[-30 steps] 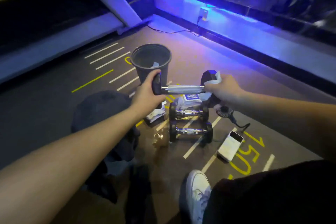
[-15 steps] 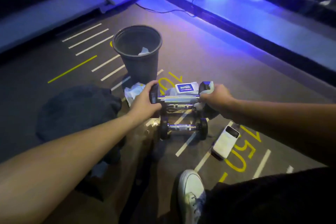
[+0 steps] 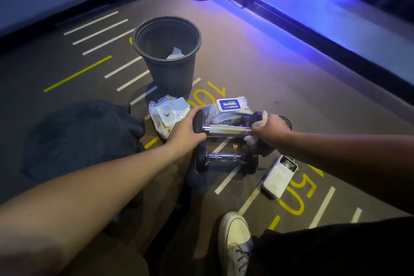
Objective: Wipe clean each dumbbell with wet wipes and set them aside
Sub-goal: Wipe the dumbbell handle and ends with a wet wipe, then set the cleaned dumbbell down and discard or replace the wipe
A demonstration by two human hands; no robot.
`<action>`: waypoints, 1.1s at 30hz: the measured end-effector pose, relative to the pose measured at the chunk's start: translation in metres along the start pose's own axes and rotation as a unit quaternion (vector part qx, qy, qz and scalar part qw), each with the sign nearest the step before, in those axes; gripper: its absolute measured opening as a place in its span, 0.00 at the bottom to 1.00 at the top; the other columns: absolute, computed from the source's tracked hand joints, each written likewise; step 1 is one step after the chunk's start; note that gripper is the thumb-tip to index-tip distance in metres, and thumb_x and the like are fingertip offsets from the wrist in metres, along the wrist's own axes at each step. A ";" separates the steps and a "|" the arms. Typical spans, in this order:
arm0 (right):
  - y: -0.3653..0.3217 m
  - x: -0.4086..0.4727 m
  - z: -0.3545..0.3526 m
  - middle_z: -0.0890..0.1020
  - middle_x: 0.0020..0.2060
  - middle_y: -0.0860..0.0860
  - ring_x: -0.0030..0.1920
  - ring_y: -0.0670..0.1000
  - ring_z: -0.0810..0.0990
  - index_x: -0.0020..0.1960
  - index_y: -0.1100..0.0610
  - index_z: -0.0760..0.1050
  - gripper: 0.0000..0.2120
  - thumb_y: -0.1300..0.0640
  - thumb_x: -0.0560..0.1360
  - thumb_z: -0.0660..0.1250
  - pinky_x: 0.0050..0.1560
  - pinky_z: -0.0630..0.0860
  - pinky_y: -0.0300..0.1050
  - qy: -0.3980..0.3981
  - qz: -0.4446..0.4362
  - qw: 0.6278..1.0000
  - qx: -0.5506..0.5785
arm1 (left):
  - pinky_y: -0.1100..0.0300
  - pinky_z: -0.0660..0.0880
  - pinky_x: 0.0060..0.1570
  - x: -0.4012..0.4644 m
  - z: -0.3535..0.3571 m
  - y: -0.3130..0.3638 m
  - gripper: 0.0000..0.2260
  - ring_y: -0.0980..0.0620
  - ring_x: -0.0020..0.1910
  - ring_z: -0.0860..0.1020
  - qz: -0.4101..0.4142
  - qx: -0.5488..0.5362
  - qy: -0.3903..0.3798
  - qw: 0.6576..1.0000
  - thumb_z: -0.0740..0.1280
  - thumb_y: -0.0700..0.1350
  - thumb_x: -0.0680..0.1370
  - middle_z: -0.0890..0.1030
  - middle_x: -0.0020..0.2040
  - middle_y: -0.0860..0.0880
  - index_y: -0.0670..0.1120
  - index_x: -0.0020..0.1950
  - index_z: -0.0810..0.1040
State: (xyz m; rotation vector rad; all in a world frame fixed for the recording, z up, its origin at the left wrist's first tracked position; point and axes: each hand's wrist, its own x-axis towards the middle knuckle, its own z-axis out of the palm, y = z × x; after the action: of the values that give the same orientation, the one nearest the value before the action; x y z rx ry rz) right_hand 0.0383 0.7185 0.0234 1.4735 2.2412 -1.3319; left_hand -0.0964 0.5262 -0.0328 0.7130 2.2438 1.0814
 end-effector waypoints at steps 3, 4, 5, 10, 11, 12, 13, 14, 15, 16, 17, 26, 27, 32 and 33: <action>0.004 0.008 0.001 0.78 0.22 0.46 0.21 0.42 0.75 0.39 0.59 0.75 0.07 0.64 0.76 0.66 0.19 0.66 0.31 0.013 -0.006 1.000 -0.018 | 0.51 0.77 0.60 0.001 0.006 -0.001 0.36 0.50 0.61 0.78 -0.011 -0.003 0.001 1.000 0.72 0.39 0.69 0.78 0.65 0.53 0.56 0.74 0.66; 0.005 0.009 0.001 0.78 0.22 0.46 0.23 0.42 0.75 0.38 0.59 0.75 0.07 0.63 0.75 0.66 0.19 0.66 0.32 0.016 -0.006 0.999 -0.027 | 0.49 0.77 0.59 0.002 0.007 -0.001 0.36 0.50 0.61 0.78 -0.011 0.000 0.001 1.000 0.72 0.40 0.69 0.78 0.65 0.53 0.57 0.74 0.66; 0.007 0.013 0.001 0.77 0.21 0.46 0.22 0.42 0.74 0.38 0.59 0.75 0.07 0.63 0.75 0.66 0.18 0.65 0.31 0.014 -0.003 0.999 -0.033 | 0.49 0.78 0.59 0.004 0.008 0.000 0.36 0.50 0.61 0.78 -0.009 -0.001 0.002 1.000 0.72 0.39 0.69 0.78 0.65 0.53 0.56 0.74 0.66; 0.007 0.022 -0.001 0.75 0.16 0.44 0.24 0.45 0.76 0.40 0.60 0.77 0.07 0.64 0.75 0.63 0.19 0.67 0.32 0.004 -0.002 0.999 -0.037 | 0.54 0.77 0.57 0.011 0.009 0.005 0.34 0.51 0.59 0.78 0.002 0.007 0.015 1.000 0.71 0.38 0.70 0.79 0.63 0.53 0.53 0.75 0.67; 0.008 0.025 -0.001 0.76 0.17 0.45 0.25 0.45 0.76 0.41 0.61 0.78 0.06 0.63 0.75 0.64 0.21 0.70 0.34 0.006 0.001 0.999 -0.037 | 0.55 0.77 0.57 0.012 0.008 0.006 0.34 0.52 0.59 0.78 0.004 0.008 0.014 1.000 0.71 0.38 0.71 0.79 0.63 0.53 0.53 0.75 0.67; 0.009 0.027 0.000 0.78 0.21 0.46 0.27 0.46 0.77 0.43 0.61 0.78 0.05 0.61 0.75 0.65 0.25 0.74 0.37 0.008 0.002 0.999 -0.039 | 0.55 0.77 0.57 0.013 0.008 0.006 0.34 0.52 0.59 0.78 0.006 0.009 0.013 1.000 0.71 0.37 0.71 0.79 0.64 0.53 0.53 0.75 0.67; 0.009 0.029 0.001 0.81 0.26 0.49 0.30 0.49 0.79 0.45 0.62 0.78 0.05 0.60 0.75 0.66 0.30 0.79 0.42 0.011 0.001 0.999 -0.039 | 0.53 0.78 0.57 0.013 0.007 0.006 0.34 0.51 0.60 0.78 0.008 0.009 0.011 1.000 0.71 0.37 0.71 0.79 0.65 0.52 0.53 0.75 0.67; 0.009 0.030 0.002 0.83 0.32 0.52 0.34 0.52 0.81 0.48 0.62 0.77 0.07 0.58 0.74 0.66 0.35 0.82 0.48 0.015 0.002 0.999 -0.041 | 0.52 0.78 0.58 0.014 0.006 0.007 0.35 0.51 0.60 0.78 0.009 0.011 0.010 1.000 0.71 0.38 0.71 0.79 0.65 0.52 0.53 0.76 0.66; 0.010 0.032 0.003 0.83 0.37 0.55 0.37 0.54 0.82 0.51 0.62 0.76 0.10 0.57 0.74 0.66 0.37 0.82 0.51 0.020 0.004 0.999 -0.047 | 0.51 0.78 0.58 0.014 0.005 0.006 0.35 0.50 0.60 0.78 0.011 0.014 0.009 1.000 0.71 0.38 0.71 0.79 0.65 0.51 0.54 0.76 0.66; 0.009 0.032 0.004 0.82 0.40 0.56 0.38 0.55 0.81 0.53 0.62 0.75 0.12 0.56 0.74 0.66 0.36 0.81 0.50 0.023 0.003 0.998 -0.055 | 0.52 0.78 0.58 0.014 0.005 0.006 0.35 0.50 0.61 0.78 0.014 0.016 0.007 1.000 0.71 0.38 0.71 0.79 0.65 0.51 0.54 0.76 0.66; 0.009 0.032 0.004 0.80 0.40 0.55 0.39 0.54 0.80 0.55 0.63 0.72 0.13 0.55 0.75 0.65 0.34 0.78 0.47 0.022 0.006 0.998 -0.067 | 0.53 0.78 0.58 0.014 0.005 0.005 0.35 0.49 0.61 0.78 0.018 0.020 0.004 1.000 0.72 0.37 0.71 0.78 0.65 0.51 0.53 0.76 0.66; 0.009 0.027 0.001 0.78 0.48 0.59 0.40 0.56 0.82 0.59 0.63 0.64 0.21 0.52 0.76 0.69 0.28 0.80 0.49 -0.013 0.006 0.992 -0.126 | 0.61 0.75 0.57 0.006 0.002 0.002 0.37 0.51 0.64 0.76 0.038 0.022 -0.023 0.999 0.75 0.37 0.71 0.76 0.68 0.50 0.52 0.76 0.65; 0.007 0.026 -0.001 0.79 0.48 0.58 0.39 0.56 0.82 0.59 0.63 0.65 0.21 0.51 0.76 0.69 0.29 0.80 0.49 -0.015 0.007 0.990 -0.142 | 0.61 0.75 0.57 0.007 0.001 0.002 0.37 0.51 0.65 0.75 0.038 0.026 -0.030 0.999 0.76 0.37 0.71 0.75 0.68 0.50 0.52 0.76 0.64; 0.001 0.025 -0.008 0.82 0.40 0.57 0.30 0.55 0.81 0.44 0.59 0.75 0.14 0.47 0.77 0.66 0.24 0.76 0.42 -0.030 -0.012 0.968 -0.250 | 0.55 0.78 0.59 0.008 -0.006 0.002 0.39 0.49 0.66 0.75 0.024 0.046 -0.053 0.997 0.77 0.39 0.71 0.73 0.70 0.49 0.53 0.77 0.62; 0.000 0.025 -0.008 0.82 0.38 0.56 0.30 0.55 0.81 0.43 0.59 0.75 0.17 0.44 0.77 0.66 0.24 0.75 0.41 -0.022 -0.022 0.960 -0.278 | 0.56 0.78 0.59 0.008 -0.006 0.002 0.39 0.49 0.66 0.75 0.023 0.050 -0.052 0.997 0.77 0.39 0.71 0.73 0.70 0.49 0.53 0.77 0.62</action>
State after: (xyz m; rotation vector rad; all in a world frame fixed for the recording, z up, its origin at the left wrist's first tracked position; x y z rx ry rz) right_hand 0.0281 0.7416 0.0147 1.1794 2.3560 -0.6404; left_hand -0.1058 0.5294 -0.0295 0.8459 2.2148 0.9372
